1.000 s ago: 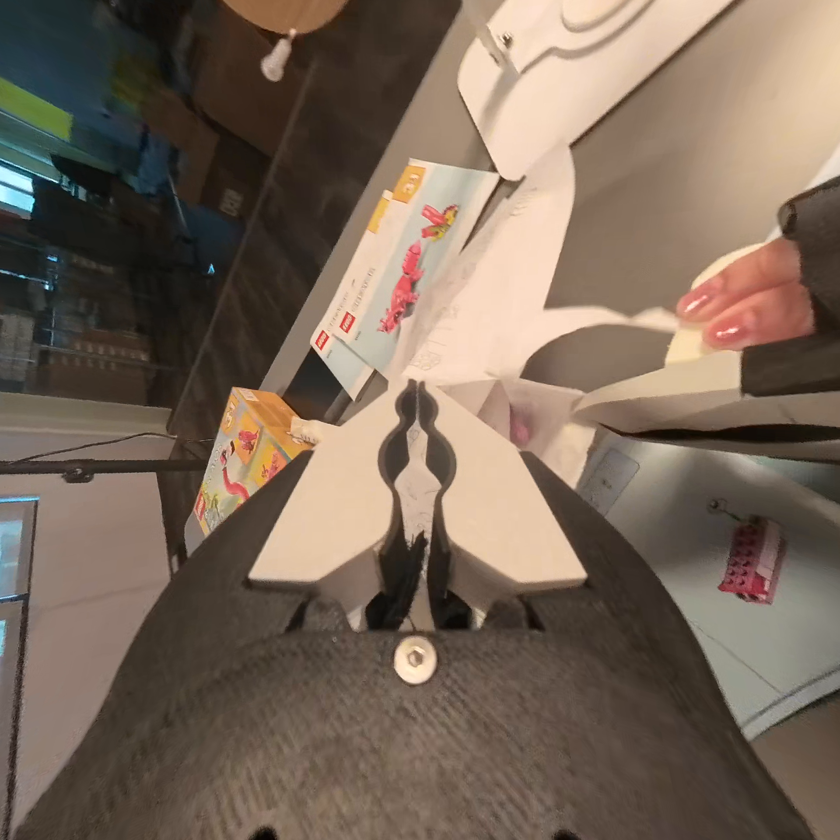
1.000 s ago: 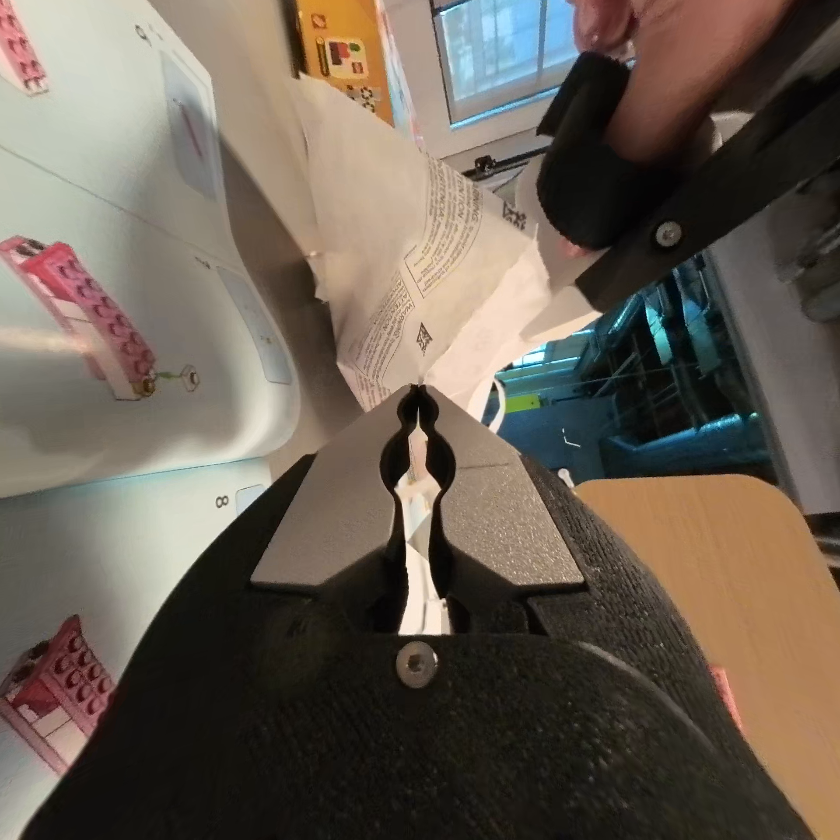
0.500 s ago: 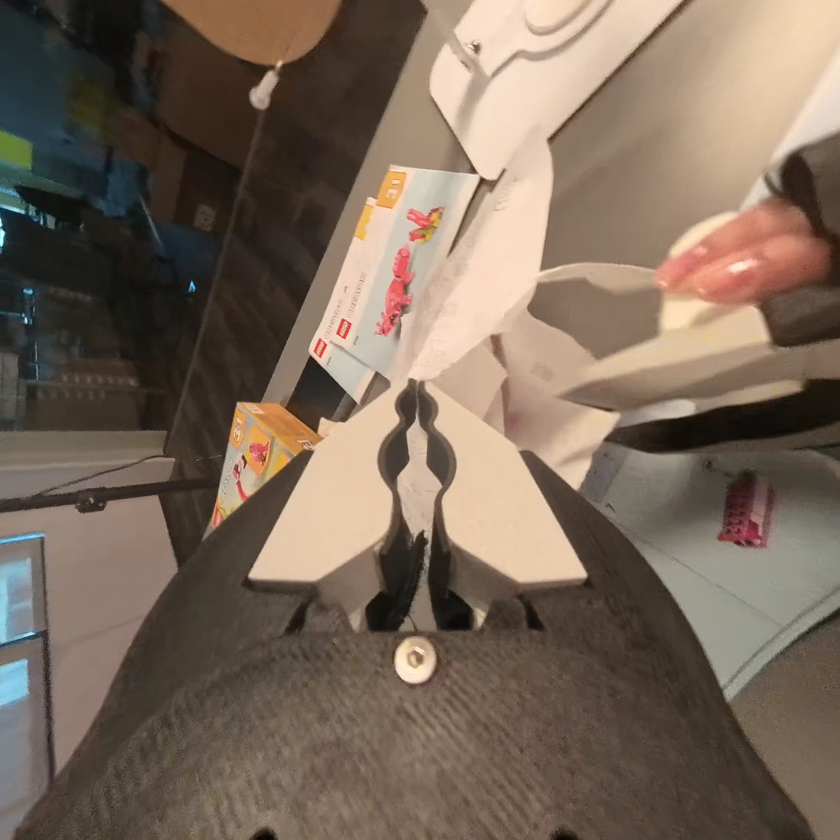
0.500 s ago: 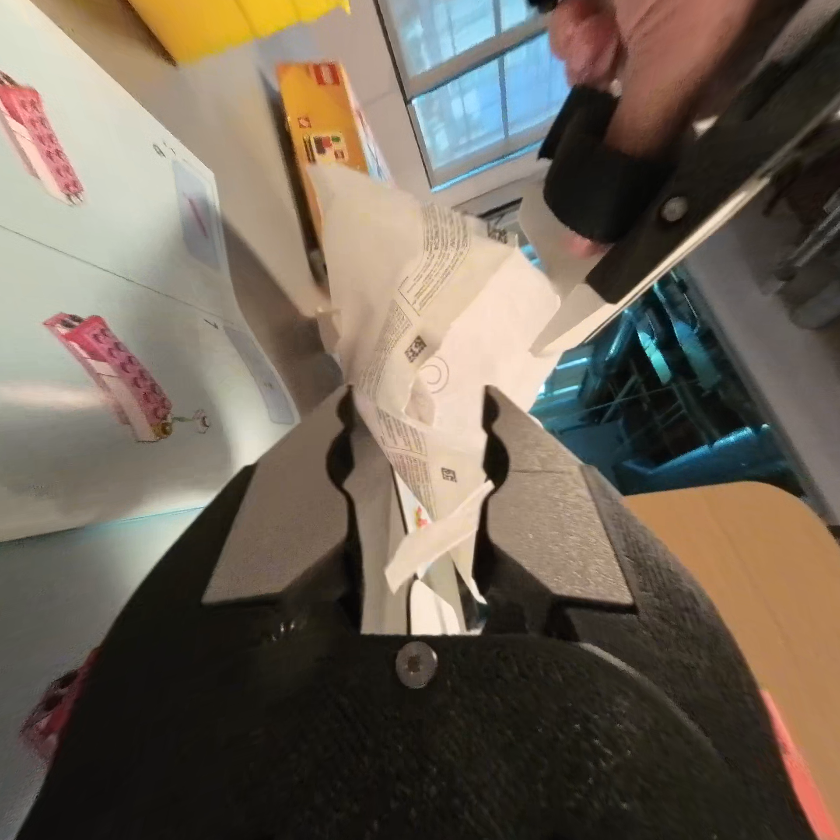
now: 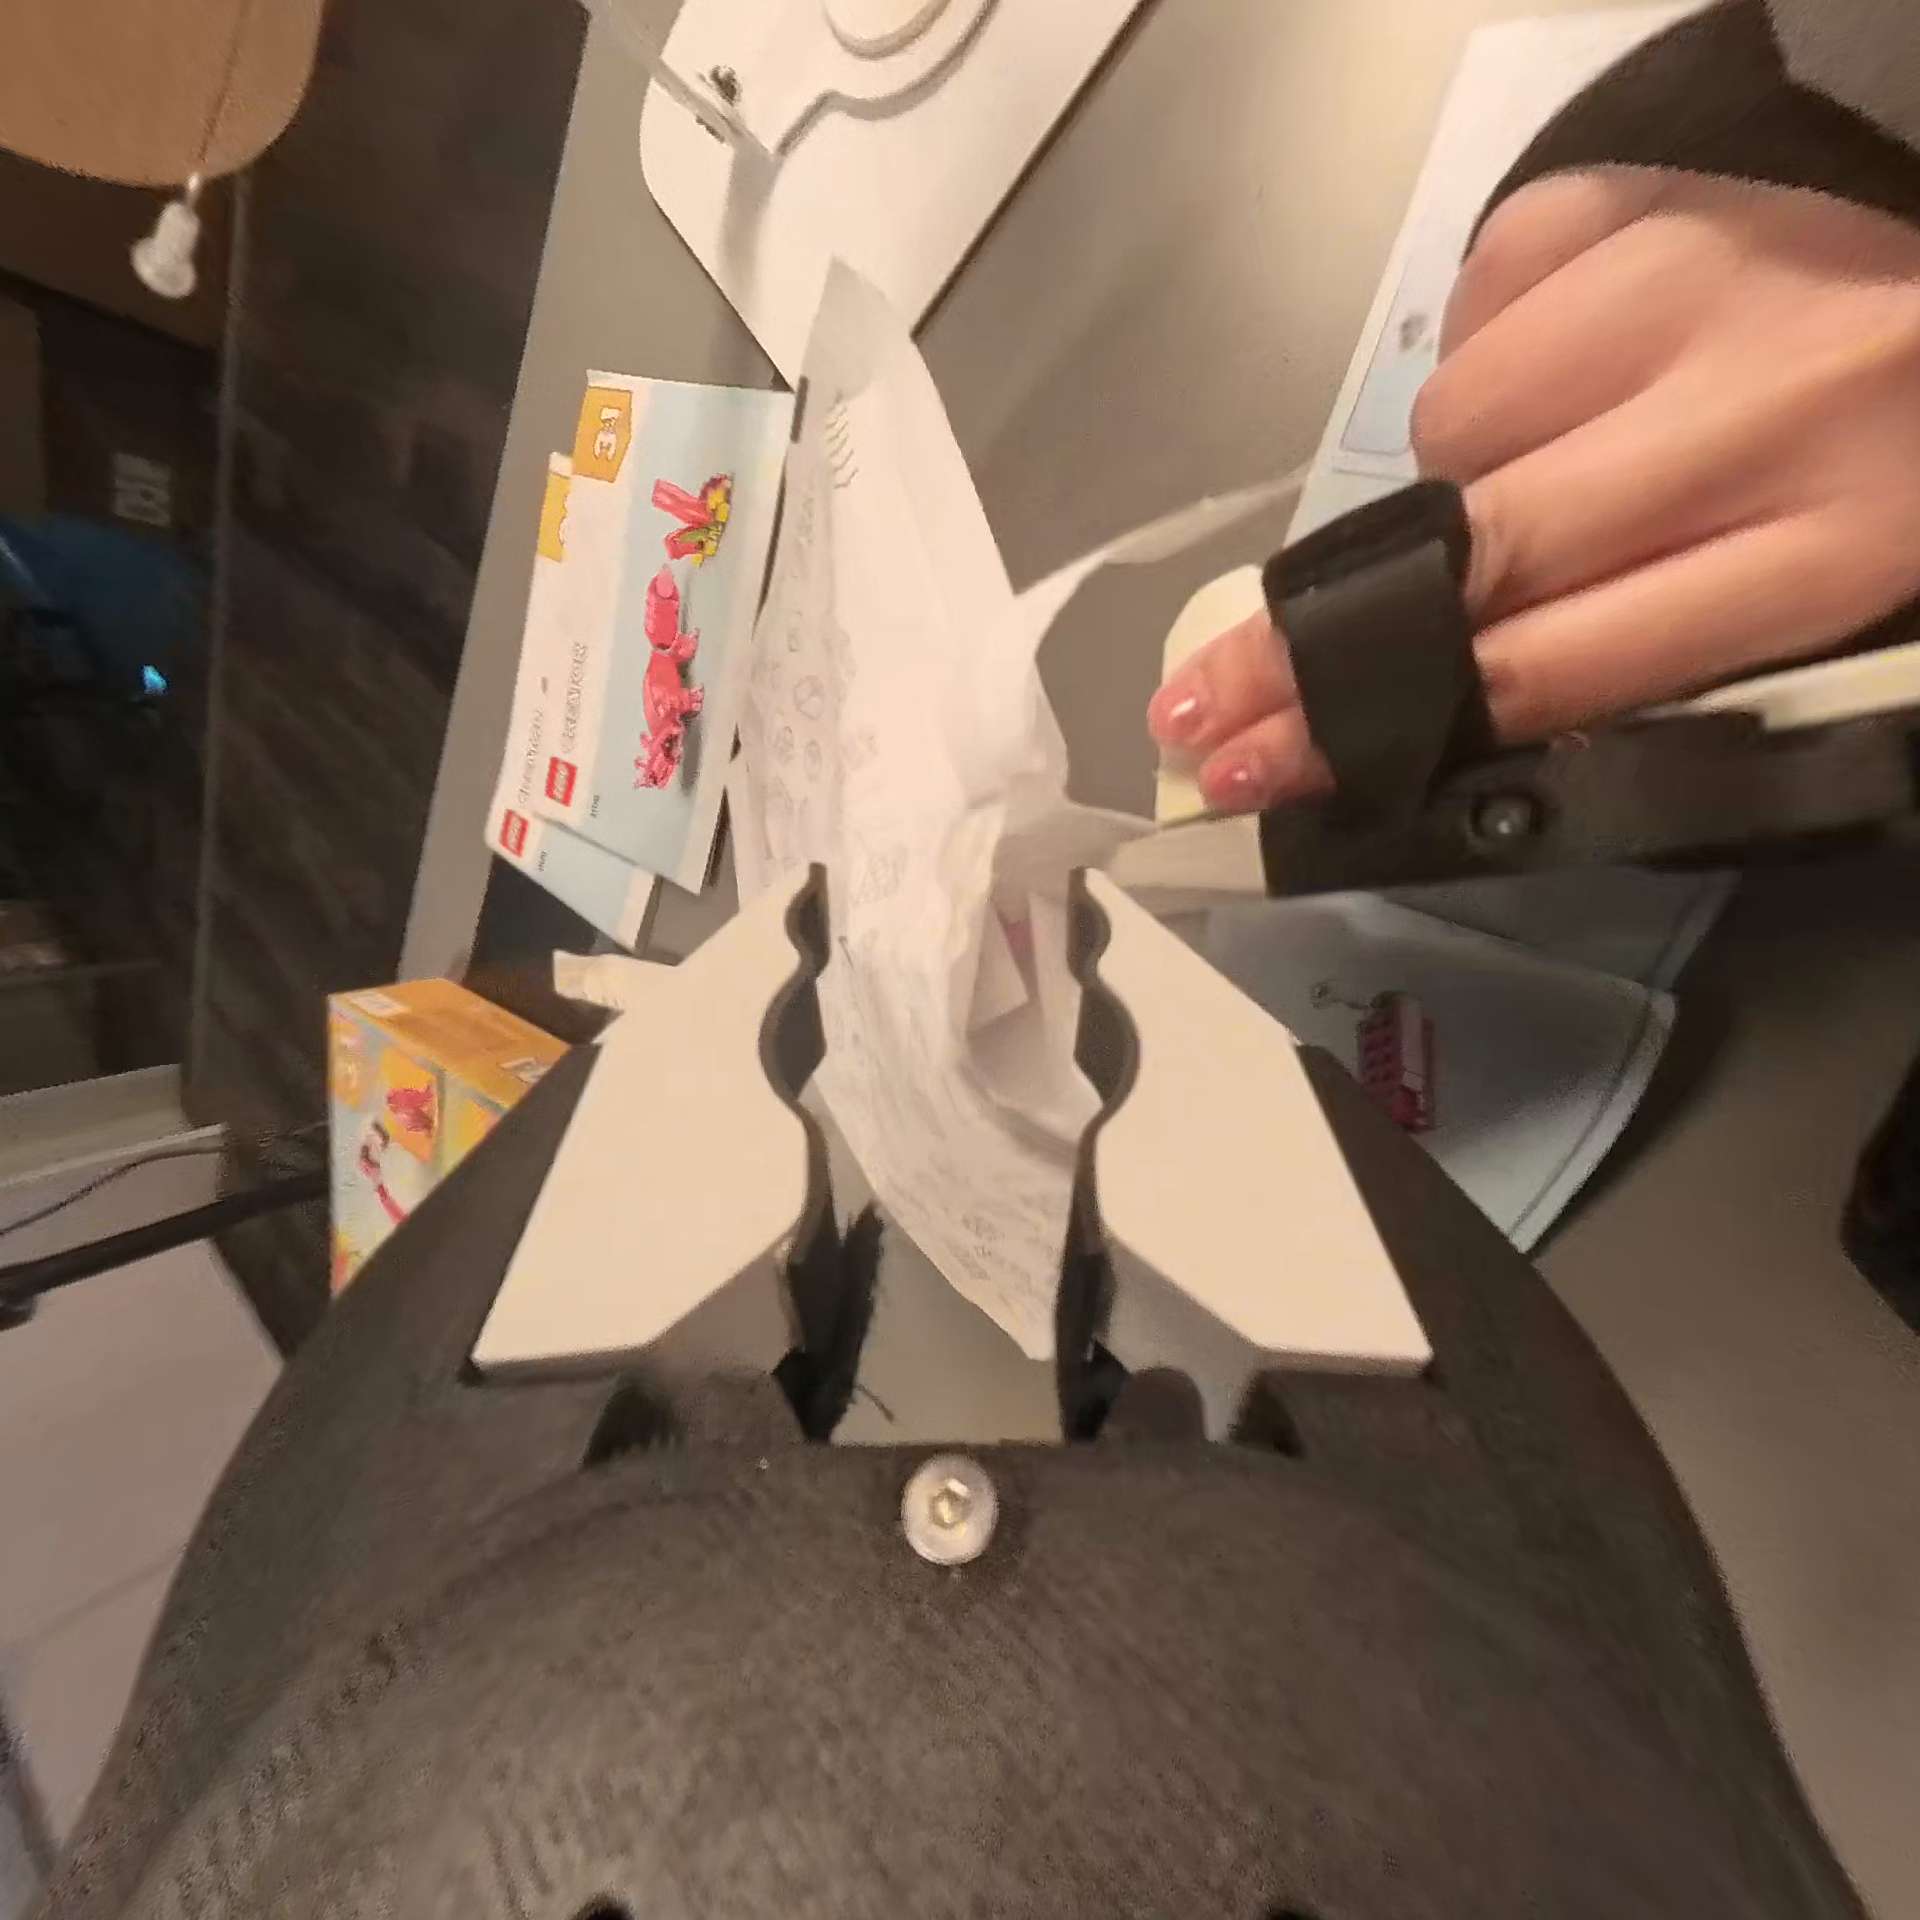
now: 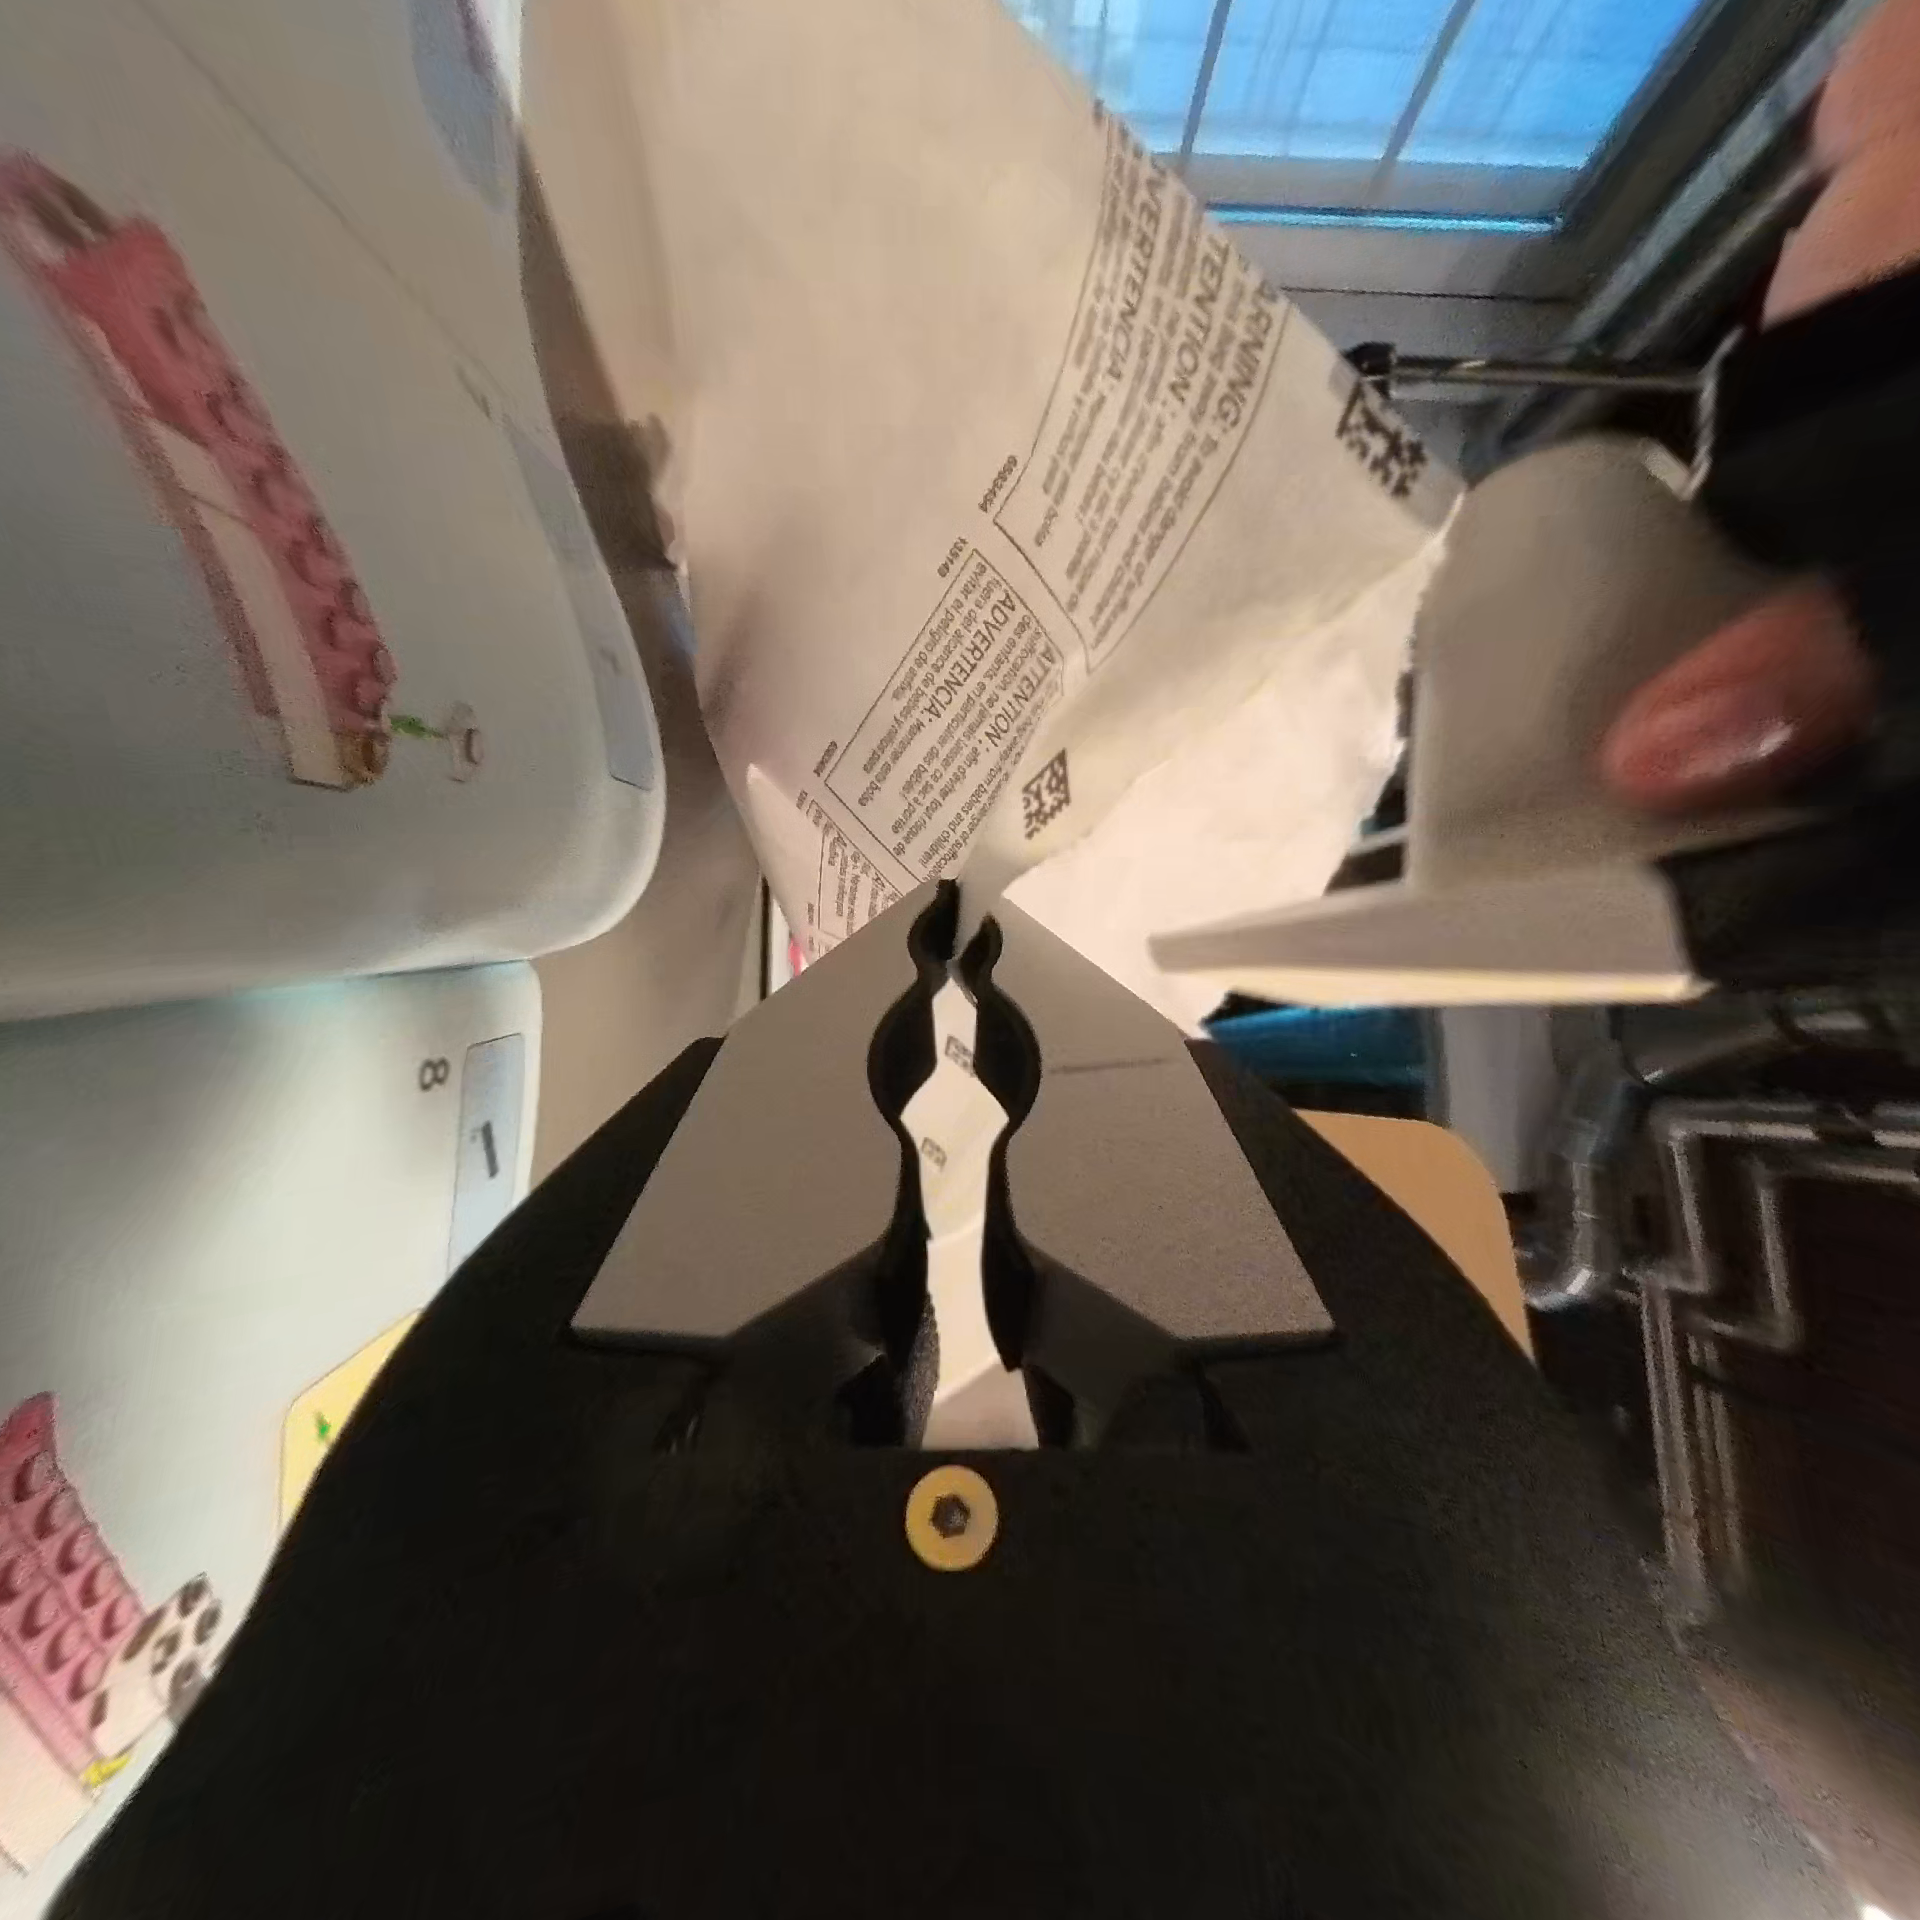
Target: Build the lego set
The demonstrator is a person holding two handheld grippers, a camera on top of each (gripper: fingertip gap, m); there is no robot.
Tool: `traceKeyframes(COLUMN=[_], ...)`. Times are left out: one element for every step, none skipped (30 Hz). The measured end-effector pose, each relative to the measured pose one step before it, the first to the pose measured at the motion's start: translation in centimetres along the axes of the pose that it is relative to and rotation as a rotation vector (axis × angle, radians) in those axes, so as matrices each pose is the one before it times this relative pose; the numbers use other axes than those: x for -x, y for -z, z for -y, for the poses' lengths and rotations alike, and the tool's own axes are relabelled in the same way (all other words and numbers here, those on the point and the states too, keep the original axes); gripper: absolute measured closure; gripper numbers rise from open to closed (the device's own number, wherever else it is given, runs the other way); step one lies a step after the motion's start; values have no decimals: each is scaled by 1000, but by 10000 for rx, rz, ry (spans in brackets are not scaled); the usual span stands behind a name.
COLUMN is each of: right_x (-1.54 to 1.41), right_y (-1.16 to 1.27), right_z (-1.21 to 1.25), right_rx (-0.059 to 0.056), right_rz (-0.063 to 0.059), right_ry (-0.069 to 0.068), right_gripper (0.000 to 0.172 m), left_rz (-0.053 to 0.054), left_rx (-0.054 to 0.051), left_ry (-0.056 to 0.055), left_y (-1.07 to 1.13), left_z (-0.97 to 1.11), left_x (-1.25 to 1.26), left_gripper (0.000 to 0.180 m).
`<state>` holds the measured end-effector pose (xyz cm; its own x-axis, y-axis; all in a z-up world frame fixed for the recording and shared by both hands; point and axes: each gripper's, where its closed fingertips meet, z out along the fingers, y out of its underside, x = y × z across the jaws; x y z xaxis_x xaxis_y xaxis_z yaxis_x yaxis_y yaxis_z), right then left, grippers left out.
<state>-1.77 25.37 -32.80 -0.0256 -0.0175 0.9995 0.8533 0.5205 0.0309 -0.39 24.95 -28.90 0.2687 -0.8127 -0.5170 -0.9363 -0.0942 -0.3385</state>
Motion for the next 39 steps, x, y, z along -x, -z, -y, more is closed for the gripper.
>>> traceKeyframes(right_x=[9,-52,-22,35,73,121,172,170,-14,-95,-73,12,208,305,256,132,128,251,255,-2,-201,-122,65,108,-26,-32,-12,-21,45,206,361,197,-374,-789,-1066,-1192,-1218,-923,-240], right_y=[2,21,14,-4,-39,-96,-104,-72,-70,-74,-48,-78,-73,-77,-76,-47,-28,-17,-10,1,10,7,8,-3,13,11,5,11,13,17,32,92,204,304,430,581,738,679,441], right_z=[94,62,12,-17,-150,-336,-334,-321,-329,-229,-92,-121,-109,-132,-121,-46,-19,8,30,61,3,69,37,-4,-25,-3,5,-48,-32,69,230,534,653,803,1023,1126,1151,877,360], right_rx=[-6,-9,4,14,94,172,90,67,104,88,41,77,57,72,74,71,68,33,4,-6,58,-34,-70,-68,-29,-29,-48,-31,-43,-112,-287,-561,-595,-551,-566,-582,-604,-432,-118], right_rz=[12,-1,9,34,58,107,154,180,99,88,105,127,179,168,124,99,143,197,152,17,-17,55,122,67,1,39,45,16,32,160,315,329,171,102,23,-131,-367,-447,-182], right_ry=[7,-31,-51,-68,-89,-145,-284,-371,-326,-320,-366,-335,-199,-103,-47,-84,-187,-182,-111,-77,-133,-266,-255,-108,-17,-112,-124,-33,-11,-143,-526,-929,-1211,-1308,-1280,-980,-276,592,1244], right_gripper=[172,172,172,172,172,172,172,172,172,172,172,172,172,172,172,172,172,172,172,172,172,172,172,172,172,172,172,172,172,172,172,172,172,165,150,142,141,140,137], left_rz=[165,199,400,583,657,476,13,-96,-152,-298,-98,60,287,323,189,86,256,442,284,-156,-267,56,-34,-52,99,-26,-54,-46,-29,-29,-68,-112,-308,-296,-106,-53,-72,-35,57], left_rx=[292,438,520,463,303,85,9,-140,-235,-222,-165,-45,-18,-26,-26,-39,-53,-12,-25,-109,-59,151,62,62,10,-29,-53,-49,-42,-97,-148,47,138,186,75,71,79,27,22], left_ry=[-327,-379,-435,-436,-336,-37,322,612,589,572,422,169,120,32,191,248,228,166,231,312,267,20,-23,48,20,54,80,64,39,37,-31,-35,-99,-81,-124,-132,-129,-196,-231], left_y=[-613,-704,-704,-604,-430,-242,-165,-123,-131,-105,-52,-54,-48,-32,-48,-47,-17,33,53,-7,-123,-247,-275,-263,-174,-101,-42,10,79,178,298,312,275,222,147,70,43,56,56], left_z=[98,-120,-265,-248,-117,66,18,15,-13,-38,-20,-102,-54,-49,-52,-66,-79,-155,-146,-8,-69,-367,-253,-252,-216,-147,-82,-47,-27,80,253,95,63,19,121,65,10,59,31], left_x=[-128,-60,263,584,818,805,470,574,585,321,439,460,686,790,751,712,1026,1392,1317,707,331,515,217,162,342,102,51,5,-43,-155,-267,-361,-703,-734,-529,-471,-480,-400,-205], left_gripper=[134,135,140,153,174,180,180,180,180,180,180,180,180,180,180,180,180,180,180,180,180,180,180,180,180,180,180,180,180,180,180,180,180,180,180,180,180,180,180])
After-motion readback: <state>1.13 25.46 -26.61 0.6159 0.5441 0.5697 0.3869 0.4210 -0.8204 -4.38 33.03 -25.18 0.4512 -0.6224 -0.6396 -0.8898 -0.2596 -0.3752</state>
